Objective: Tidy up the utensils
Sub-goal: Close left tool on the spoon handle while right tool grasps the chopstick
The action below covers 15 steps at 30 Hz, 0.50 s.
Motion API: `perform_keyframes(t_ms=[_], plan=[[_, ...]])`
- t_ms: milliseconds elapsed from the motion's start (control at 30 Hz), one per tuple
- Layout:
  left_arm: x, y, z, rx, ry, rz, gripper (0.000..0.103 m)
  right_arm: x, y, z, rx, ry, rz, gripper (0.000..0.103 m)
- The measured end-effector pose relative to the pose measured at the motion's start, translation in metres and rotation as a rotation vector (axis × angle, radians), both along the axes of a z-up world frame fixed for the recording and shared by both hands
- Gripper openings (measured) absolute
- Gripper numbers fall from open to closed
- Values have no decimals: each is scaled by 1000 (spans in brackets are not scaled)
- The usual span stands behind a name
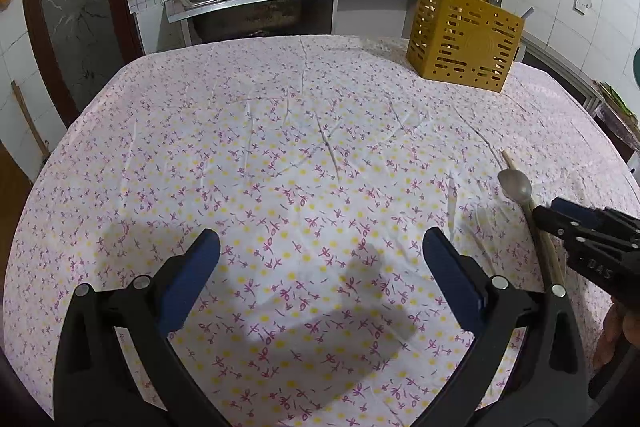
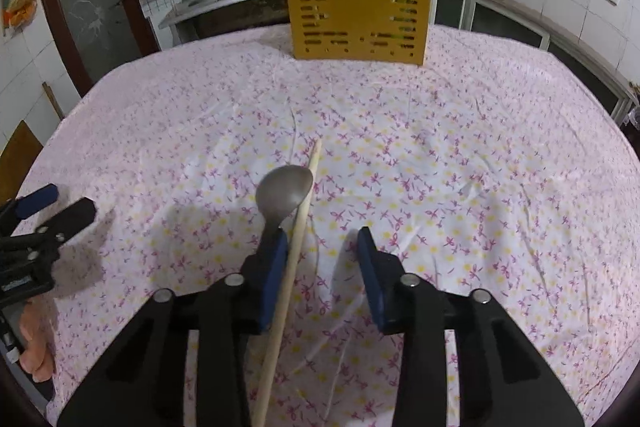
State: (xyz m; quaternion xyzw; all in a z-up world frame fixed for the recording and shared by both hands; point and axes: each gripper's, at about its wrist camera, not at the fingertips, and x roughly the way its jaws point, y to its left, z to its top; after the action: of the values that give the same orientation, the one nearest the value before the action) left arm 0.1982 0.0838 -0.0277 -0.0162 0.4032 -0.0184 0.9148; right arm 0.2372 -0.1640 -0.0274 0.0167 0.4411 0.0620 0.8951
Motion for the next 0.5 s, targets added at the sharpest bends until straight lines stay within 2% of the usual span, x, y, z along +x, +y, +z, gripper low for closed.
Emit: perform_keyframes(t_ms=[200, 400, 500], plan=[[1, 2, 2, -5, 2, 3, 98, 16, 4, 1, -12, 47, -24, 31], [5, -1, 10, -31, 18, 16, 98, 31, -1, 2, -20, 79, -15, 13], [6, -9, 15, -34, 23, 7, 98, 34, -12, 2, 36, 95, -4, 9]])
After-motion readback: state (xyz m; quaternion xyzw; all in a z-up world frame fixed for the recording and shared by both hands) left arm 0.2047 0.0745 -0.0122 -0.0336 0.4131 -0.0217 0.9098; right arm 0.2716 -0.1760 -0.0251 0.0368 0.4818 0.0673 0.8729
